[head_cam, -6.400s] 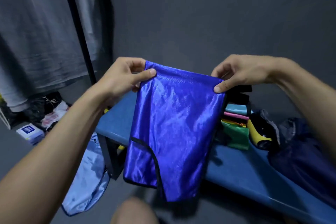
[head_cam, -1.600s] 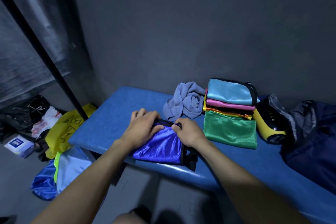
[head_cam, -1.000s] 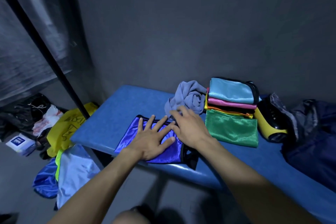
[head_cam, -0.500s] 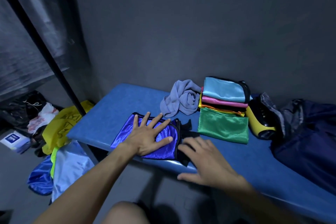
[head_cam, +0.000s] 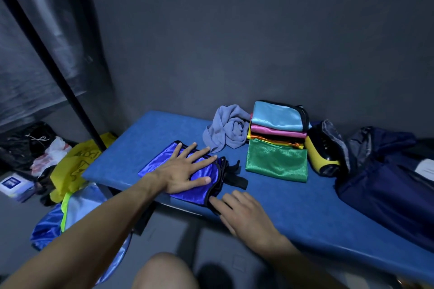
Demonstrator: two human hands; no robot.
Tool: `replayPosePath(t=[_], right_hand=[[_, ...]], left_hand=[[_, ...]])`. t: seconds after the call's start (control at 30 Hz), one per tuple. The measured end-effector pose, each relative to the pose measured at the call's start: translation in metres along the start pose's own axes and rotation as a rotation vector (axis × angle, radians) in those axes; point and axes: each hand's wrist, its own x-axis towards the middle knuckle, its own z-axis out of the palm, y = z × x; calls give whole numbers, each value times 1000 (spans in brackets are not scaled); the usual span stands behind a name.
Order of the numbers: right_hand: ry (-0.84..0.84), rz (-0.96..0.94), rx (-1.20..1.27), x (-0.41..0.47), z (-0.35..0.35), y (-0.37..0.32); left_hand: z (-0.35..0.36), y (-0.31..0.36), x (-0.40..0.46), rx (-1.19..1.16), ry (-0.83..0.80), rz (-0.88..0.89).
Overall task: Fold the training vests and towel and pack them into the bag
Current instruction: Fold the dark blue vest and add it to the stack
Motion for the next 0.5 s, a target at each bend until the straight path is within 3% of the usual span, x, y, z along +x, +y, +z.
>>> replayPosePath(t=[0.13, 0.23, 0.5], right_hand=[[15, 6, 67, -1, -5, -1], [9, 12, 122, -3, -6, -1], [31, -76, 243, 4, -27, -5]], left_hand=[[-12, 19, 1, 110, 55, -93], [-3, 49, 1, -119, -35, -217], [16, 43, -7, -148, 41, -137]])
